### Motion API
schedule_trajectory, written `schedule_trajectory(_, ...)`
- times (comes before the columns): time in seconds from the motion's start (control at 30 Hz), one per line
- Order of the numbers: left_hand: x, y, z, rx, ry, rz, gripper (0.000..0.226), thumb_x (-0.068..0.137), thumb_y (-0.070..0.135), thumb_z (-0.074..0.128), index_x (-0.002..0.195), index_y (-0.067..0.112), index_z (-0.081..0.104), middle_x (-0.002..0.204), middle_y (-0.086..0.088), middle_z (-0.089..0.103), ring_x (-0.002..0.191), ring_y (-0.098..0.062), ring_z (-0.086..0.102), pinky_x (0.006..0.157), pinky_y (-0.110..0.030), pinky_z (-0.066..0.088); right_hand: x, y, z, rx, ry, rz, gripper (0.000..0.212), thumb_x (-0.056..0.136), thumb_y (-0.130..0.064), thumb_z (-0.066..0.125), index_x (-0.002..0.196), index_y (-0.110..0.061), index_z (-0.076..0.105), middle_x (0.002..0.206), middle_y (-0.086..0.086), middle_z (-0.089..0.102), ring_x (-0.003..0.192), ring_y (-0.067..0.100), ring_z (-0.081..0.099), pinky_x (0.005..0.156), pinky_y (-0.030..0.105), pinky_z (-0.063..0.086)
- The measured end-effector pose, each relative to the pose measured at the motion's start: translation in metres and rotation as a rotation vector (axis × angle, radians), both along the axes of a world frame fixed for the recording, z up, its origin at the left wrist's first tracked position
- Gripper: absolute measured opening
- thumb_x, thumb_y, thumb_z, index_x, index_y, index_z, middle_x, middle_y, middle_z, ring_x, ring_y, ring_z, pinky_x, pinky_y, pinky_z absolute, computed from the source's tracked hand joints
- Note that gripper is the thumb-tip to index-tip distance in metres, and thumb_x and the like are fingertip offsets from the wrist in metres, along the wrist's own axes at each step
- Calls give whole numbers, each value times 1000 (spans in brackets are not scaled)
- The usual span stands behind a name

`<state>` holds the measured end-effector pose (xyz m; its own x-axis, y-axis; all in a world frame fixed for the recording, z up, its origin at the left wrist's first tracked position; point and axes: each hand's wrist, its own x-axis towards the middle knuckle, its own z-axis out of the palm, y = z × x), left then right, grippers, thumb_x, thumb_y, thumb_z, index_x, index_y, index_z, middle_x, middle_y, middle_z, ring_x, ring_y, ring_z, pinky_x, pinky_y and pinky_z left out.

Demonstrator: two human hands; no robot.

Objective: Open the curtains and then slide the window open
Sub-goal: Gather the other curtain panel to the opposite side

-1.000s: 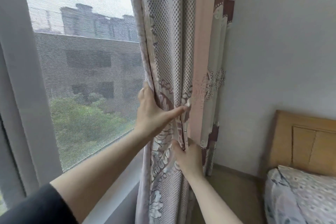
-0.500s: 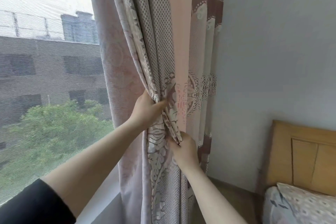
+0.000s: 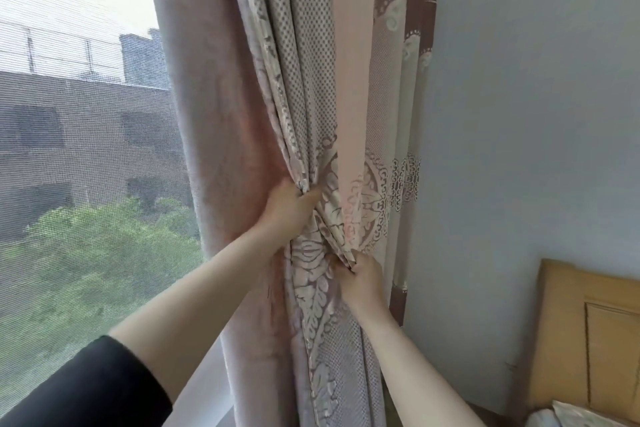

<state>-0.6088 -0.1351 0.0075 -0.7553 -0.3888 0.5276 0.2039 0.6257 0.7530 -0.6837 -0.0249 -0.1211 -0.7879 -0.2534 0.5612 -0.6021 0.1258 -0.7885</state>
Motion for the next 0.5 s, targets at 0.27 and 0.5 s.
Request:
schedule_trajectory(0.27, -63, -8, 0, -14, -33, -123, 44, 86, 35, 62, 127, 20, 56, 103, 11, 62, 86, -3, 58, 62, 3, 39, -72, -11, -9, -61, -49, 2, 36, 91, -10, 59, 61, -28, 67, 55, -18, 66, 62, 4, 63, 59, 20, 44)
schedule_trajectory(0.5, -12, -41, 4, -148, 483, 247, 67, 58, 46, 86, 114, 27, 54, 103, 11, 64, 87, -8, 63, 75, -27, 56, -120, -6, -17, -74, -59, 49, 24, 90, -23, 58, 82, -5, 71, 77, 15, 72, 74, 32, 66, 60, 30, 43)
